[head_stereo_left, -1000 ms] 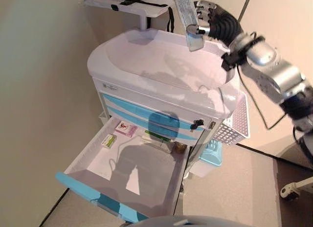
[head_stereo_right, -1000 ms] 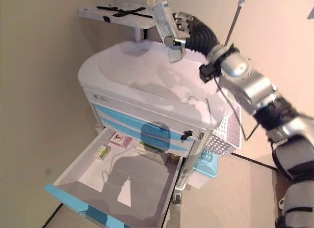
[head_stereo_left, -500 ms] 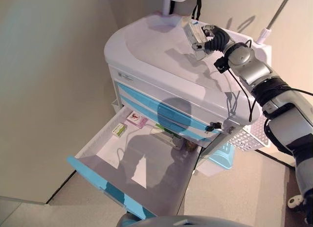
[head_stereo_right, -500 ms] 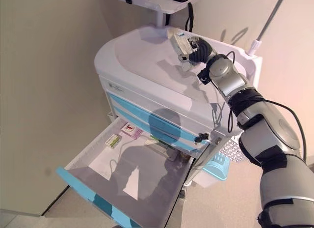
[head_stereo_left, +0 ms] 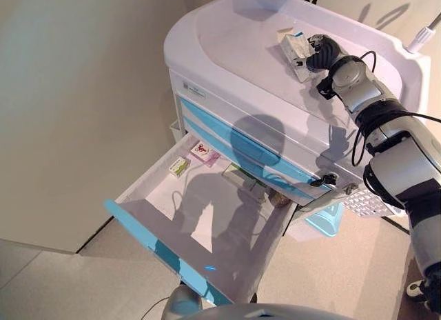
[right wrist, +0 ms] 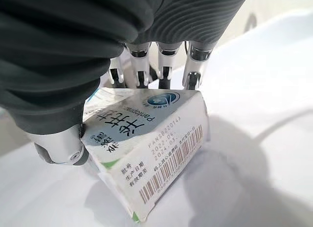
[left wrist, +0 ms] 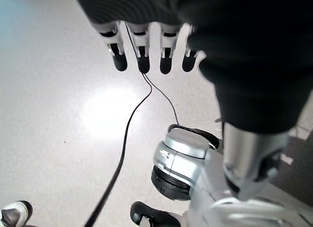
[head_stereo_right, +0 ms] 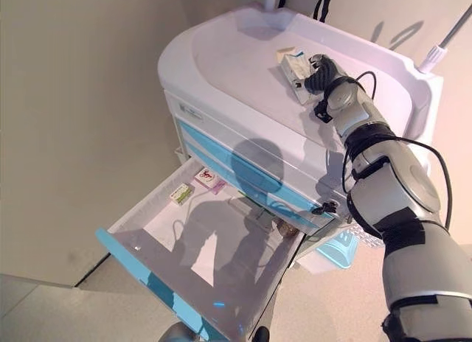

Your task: Open the drawer and pick up the medicine

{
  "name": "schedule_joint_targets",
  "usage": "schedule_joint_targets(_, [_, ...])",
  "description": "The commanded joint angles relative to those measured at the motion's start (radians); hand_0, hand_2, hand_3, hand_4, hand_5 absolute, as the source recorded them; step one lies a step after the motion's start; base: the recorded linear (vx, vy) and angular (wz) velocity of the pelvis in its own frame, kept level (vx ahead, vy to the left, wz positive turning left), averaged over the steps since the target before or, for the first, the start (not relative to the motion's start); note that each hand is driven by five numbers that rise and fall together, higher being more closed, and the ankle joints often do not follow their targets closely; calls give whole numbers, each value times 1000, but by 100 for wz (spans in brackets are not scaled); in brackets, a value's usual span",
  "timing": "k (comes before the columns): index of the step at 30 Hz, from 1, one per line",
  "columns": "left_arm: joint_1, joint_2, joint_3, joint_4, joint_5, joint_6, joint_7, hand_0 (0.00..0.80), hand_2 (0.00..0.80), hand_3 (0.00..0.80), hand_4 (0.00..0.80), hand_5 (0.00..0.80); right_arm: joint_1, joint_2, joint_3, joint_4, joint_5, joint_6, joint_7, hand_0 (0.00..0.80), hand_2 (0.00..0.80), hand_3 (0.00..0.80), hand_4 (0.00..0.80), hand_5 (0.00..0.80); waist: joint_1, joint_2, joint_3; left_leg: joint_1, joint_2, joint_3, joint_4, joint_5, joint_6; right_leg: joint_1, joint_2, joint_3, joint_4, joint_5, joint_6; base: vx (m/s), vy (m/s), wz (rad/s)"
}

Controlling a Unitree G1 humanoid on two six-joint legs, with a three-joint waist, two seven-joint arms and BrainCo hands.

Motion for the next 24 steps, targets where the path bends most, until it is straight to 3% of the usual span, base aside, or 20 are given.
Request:
schedule_joint_targets(1, [-55, 35, -26, 26, -16, -1, 4, 0, 0, 0, 0, 0, -61, -41, 45, 54, -47, -3, -33, 0, 0, 0, 0, 0, 17, -38, 31, 41, -79, 19, 29, -90, 56, -35, -20, 5, 77, -8, 33, -3, -2, 10])
schedule_joint_targets(16, [-53, 23, -2, 23, -17, -8, 10, 0, 0, 0, 0, 0, -69, -81, 0, -90, -1, -28, -80, 0, 0, 0, 0, 0, -18, -19, 23, 67, -71, 43, 26, -100, 56, -26, -19, 30, 80, -13, 31, 0, 0, 0])
schedule_joint_targets(22, [-47, 16, 13, 19, 3, -5, 8, 0, 0, 0, 0, 0, 5, -162, -69, -279, 7, -50, -125, 0, 0, 0, 0, 0, -39, -9, 9, 88, -68, 57, 25, -109, 58, -12, -19, 41, 78, -18, 30, 7, -3, -8])
schedule_joint_targets(24, [-39, 10, 24, 21, 21, -5, 4, 0, 0, 0, 0, 0, 76, -220, -141, -416, 36, -72, -146, 0, 0, 0, 0, 0, -54, 3, 1, 102, -66, 71, 24, -115, 59, -3, -20, 48, 77, -19, 32, 17, 5, -4])
